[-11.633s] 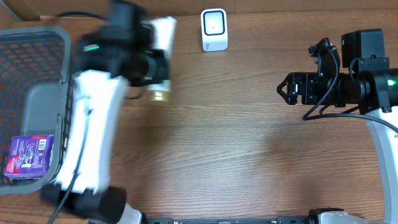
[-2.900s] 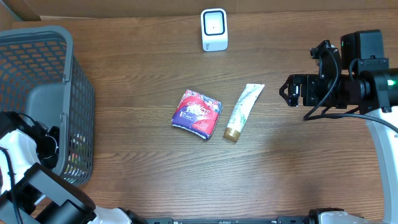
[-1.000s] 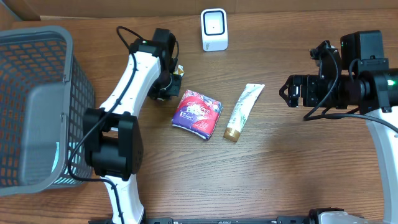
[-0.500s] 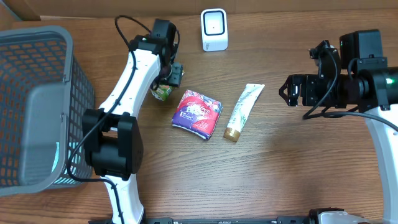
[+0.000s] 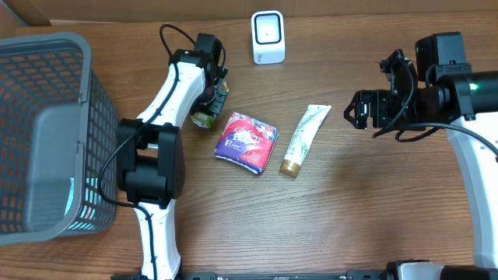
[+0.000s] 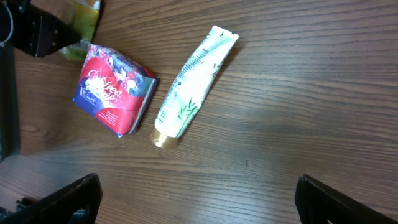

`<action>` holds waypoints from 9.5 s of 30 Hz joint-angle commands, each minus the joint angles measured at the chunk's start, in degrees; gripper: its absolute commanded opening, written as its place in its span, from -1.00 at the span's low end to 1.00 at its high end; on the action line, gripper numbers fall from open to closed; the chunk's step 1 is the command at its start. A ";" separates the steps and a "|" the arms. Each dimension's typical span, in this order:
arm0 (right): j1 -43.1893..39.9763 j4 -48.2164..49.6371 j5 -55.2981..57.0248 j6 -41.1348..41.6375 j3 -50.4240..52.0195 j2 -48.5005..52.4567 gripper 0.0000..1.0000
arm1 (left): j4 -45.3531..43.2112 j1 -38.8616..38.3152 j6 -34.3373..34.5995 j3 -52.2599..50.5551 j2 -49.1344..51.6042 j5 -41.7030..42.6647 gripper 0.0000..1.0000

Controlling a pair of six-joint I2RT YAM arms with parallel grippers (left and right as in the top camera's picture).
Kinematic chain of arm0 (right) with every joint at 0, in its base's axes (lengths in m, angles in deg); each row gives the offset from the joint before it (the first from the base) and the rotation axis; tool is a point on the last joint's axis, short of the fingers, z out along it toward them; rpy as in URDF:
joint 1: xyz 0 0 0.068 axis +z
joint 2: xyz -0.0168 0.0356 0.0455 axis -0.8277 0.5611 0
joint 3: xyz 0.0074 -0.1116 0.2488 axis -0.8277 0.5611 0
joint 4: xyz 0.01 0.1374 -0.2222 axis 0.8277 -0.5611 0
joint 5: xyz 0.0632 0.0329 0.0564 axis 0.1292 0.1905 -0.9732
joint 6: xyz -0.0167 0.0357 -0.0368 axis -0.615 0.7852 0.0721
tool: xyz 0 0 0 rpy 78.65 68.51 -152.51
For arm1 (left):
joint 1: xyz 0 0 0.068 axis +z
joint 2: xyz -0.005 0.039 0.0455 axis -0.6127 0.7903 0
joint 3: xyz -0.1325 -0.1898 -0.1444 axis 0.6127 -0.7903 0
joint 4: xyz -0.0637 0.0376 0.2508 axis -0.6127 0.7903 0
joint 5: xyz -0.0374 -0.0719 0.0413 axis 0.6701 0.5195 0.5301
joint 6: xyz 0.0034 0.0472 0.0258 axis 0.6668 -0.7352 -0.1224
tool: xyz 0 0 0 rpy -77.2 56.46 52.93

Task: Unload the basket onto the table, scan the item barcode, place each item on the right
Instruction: 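Carry the green packet out and set it left of the purple pack, then withdraw the left gripper back into the grey basket, then grasp the mint-green wipes packet in the basket with the left gripper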

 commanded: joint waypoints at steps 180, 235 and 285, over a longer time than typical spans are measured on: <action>0.28 2.05 -0.87 -1.46 -1.25 -0.46 1.00 | -13.73 62.20 -11.56 -38.73 -25.51 14.01 -0.92; 0.28 2.14 -0.85 -1.29 -1.27 -0.46 1.00 | -18.93 62.07 -1.57 -31.58 -25.51 3.72 0.49; 0.28 1.57 -0.87 -1.29 -1.25 -0.46 1.00 | -20.76 57.40 2.23 -30.23 -21.46 11.85 -0.92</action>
